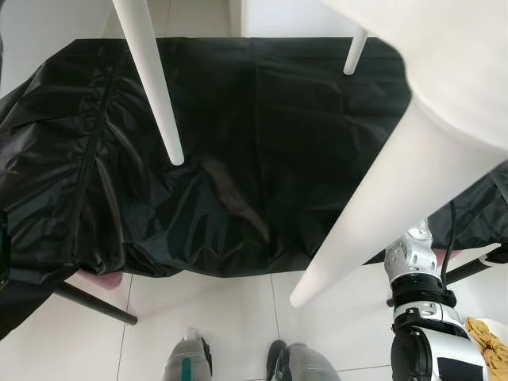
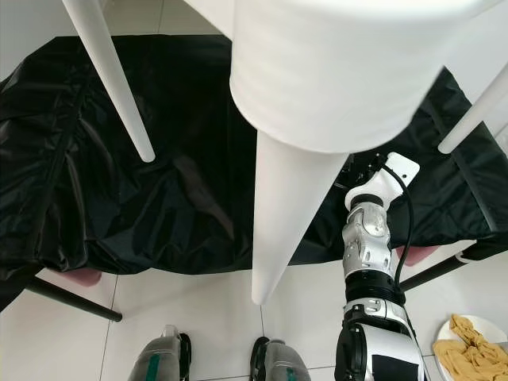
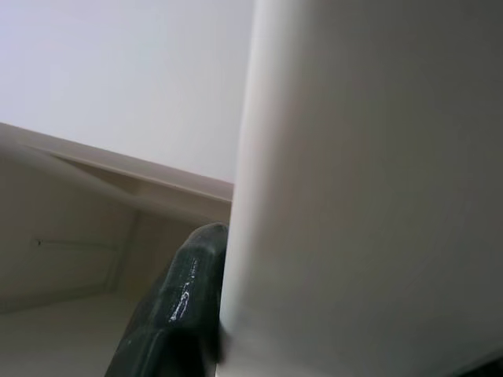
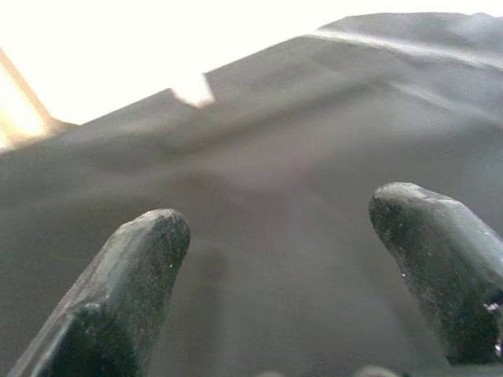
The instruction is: Building children table
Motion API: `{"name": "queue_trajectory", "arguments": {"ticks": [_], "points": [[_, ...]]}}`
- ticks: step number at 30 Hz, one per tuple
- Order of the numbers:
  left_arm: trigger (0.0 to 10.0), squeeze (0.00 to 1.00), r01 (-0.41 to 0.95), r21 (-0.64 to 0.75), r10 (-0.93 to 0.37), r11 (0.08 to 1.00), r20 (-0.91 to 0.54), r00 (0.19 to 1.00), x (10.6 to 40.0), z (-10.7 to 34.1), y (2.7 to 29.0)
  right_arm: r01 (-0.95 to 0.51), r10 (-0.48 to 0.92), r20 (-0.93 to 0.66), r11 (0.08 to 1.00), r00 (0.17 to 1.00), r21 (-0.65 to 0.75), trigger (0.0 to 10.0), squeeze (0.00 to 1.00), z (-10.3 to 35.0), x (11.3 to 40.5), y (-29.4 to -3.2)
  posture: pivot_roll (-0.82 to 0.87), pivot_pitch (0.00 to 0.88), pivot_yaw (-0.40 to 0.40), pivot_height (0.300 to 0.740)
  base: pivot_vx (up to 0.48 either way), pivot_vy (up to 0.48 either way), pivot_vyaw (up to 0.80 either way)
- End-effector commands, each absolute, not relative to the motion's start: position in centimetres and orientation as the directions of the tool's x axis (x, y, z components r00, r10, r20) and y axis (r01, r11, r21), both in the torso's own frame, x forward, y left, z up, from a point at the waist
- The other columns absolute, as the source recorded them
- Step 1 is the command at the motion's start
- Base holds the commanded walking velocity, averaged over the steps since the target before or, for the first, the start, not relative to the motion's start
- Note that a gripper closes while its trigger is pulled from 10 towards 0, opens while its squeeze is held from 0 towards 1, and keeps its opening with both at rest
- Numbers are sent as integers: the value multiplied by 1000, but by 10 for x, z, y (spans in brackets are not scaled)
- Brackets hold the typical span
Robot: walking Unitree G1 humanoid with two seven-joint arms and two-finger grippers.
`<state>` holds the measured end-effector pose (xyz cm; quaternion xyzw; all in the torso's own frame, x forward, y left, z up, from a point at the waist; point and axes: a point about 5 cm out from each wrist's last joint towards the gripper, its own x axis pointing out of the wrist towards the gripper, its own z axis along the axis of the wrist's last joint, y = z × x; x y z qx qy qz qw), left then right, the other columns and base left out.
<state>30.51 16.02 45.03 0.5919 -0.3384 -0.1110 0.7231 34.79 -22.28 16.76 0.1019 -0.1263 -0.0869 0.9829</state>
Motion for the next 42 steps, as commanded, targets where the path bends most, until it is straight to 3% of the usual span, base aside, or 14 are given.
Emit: {"name": "queue_trajectory", "arguments": {"ticks": [1,3,5,6,10,14,15,17,19,20,22,27,35,42], "points": [[10000,0,-245,915,-473,320,378,796,319,439,176,48,-116,285,971,951,235,10000,0,174,346,-213,222,124,4,740,0,0,0],[10000,0,-238,917,-465,320,371,804,321,437,178,-24,-57,331,972,942,235,10000,0,181,344,-207,224,122,3,740,0,0,0],[10000,0,-218,920,-437,327,352,828,330,431,185,-246,127,444,944,887,221,10000,0,200,333,-189,221,115,6,740,0,0,0],[10000,0,-218,920,-437,327,352,828,330,431,185,-246,127,444,944,887,221,10000,0,200,333,-189,221,115,6,740,0,0,0],[10000,0,-186,921,-390,342,319,864,344,422,196,-491,317,530,842,787,224,10000,0,223,317,-171,214,106,12,740,0,0,0],[10000,0,-184,922,-373,341,313,874,349,420,199,-568,412,524,804,745,174,10000,0,226,311,-163,210,102,15,740,0,0,0],[10000,0,-175,922,-369,347,305,878,352,419,200,-623,496,499,773,710,118,10000,0,225,305,-156,207,101,17,740,0,0,0],[10000,0,-175,922,-369,347,305,878,352,419,200,-623,496,499,773,710,118,10000,0,225,305,-156,207,101,17,740,0,0,0],[10000,0,-160,924,-353,347,287,891,360,414,204,-757,668,421,650,613,72,10000,0,212,282,-151,195,102,23,740,0,0,0],[10000,0,-160,924,-353,347,287,891,360,414,204,-757,668,421,650,613,72,10000,0,212,282,-151,195,102,23,740,0,0,0],[10000,0,-143,927,-341,348,267,901,367,409,208,-869,813,325,491,483,65,10000,0,198,253,-154,181,109,39,740,0,0,0],[10000,0,-116,930,-327,348,236,915,375,398,212,-928,911,176,363,373,86,10000,0,179,224,-169,160,115,55,740,0,0,0],[10000,0,-70,935,-304,347,183,935,385,381,217,-936,935,64,343,349,84,10000,0,179,214,-196,133,117,63,740,0,0,0],[10000,0,-59,936,-287,347,167,943,390,374,223,-955,955,46,289,293,71,10000,0,189,210,-198,130,115,62,740,0,0,0]]}}
